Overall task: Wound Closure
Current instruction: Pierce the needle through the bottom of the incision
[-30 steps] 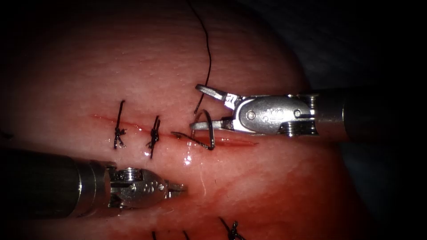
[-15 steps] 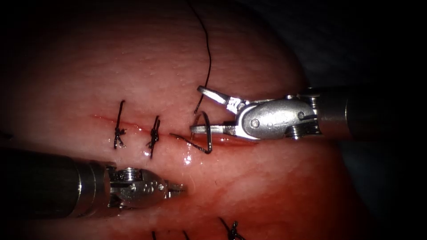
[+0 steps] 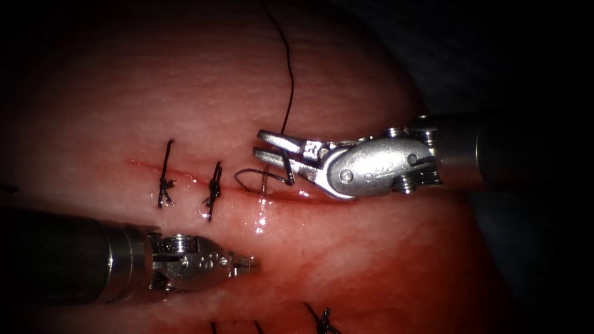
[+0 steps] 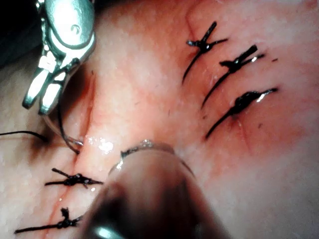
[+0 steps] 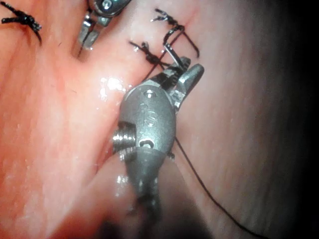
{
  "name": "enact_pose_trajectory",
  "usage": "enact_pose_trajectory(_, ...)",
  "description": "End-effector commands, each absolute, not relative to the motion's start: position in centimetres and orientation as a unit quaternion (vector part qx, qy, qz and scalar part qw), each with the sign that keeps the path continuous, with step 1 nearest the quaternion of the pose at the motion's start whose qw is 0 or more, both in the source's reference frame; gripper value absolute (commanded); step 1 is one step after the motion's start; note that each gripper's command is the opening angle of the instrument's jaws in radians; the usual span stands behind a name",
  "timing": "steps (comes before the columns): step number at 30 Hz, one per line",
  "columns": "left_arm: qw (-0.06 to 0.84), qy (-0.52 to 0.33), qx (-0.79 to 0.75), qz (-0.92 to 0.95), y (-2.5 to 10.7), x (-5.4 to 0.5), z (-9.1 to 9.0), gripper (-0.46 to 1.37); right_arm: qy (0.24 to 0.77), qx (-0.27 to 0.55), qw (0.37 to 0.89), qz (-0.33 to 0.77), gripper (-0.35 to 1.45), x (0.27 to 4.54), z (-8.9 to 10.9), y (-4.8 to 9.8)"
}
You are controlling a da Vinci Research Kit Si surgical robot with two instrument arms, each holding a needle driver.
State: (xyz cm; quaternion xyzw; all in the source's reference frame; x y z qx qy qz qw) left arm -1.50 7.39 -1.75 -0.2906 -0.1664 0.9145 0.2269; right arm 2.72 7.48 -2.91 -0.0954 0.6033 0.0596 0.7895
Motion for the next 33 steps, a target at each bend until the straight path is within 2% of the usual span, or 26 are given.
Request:
enact_pose_trajectory(1, 0.227, -0.168, -0.291, 0.914, 7.39, -1.49, -1.75, -0.25, 0.594, -0.100, 0.795, 0.073, -0.35, 2.75, -2.92, 7.46)
enact_pose_trajectory(11, 0.228, -0.168, -0.293, 0.913, 7.32, -1.46, -1.79, -0.25, 0.516, -0.168, 0.820, 0.185, -0.35, 2.80, -2.94, 7.49)
enact_pose_trajectory(15, 0.228, -0.166, -0.294, 0.913, 7.31, -1.46, -1.80, -0.25, 0.500, -0.180, 0.820, 0.215, -0.35, 2.81, -2.93, 7.49)
enact_pose_trajectory(33, 0.231, -0.165, -0.294, 0.913, 7.26, -1.50, -1.81, -0.27, 0.518, -0.135, 0.776, 0.332, -0.35, 2.86, -3.01, 7.55)
